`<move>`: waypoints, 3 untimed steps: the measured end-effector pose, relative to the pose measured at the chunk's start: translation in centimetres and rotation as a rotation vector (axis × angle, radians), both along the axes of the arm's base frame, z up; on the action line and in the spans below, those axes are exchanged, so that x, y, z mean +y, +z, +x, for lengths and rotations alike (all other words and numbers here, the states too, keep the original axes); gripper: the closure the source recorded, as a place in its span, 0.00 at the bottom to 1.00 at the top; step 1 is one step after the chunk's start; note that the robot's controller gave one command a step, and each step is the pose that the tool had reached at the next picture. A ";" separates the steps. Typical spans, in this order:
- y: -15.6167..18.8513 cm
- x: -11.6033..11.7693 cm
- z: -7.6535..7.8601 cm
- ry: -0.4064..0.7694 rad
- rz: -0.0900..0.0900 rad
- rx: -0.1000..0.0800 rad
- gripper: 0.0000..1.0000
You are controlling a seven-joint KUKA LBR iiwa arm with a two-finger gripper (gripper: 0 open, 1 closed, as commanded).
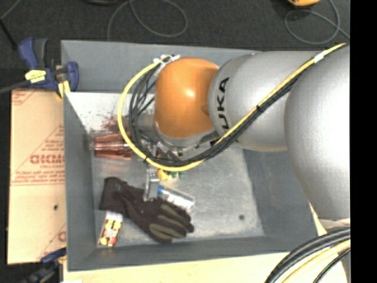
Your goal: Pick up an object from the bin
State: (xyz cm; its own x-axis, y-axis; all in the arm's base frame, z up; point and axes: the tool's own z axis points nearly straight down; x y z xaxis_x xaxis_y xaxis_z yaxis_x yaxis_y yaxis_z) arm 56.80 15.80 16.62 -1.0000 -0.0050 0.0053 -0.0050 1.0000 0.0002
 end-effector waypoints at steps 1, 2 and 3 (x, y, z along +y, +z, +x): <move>0.5 -0.1 0.2 -0.004 0.002 -0.008 0.00; -4.2 2.8 -1.8 -0.092 0.002 -0.009 0.00; -5.7 4.8 -3.6 -0.152 0.001 -0.006 0.00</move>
Offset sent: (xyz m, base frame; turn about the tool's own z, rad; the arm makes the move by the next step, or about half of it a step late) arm -0.0426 0.0607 -0.0962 0.1805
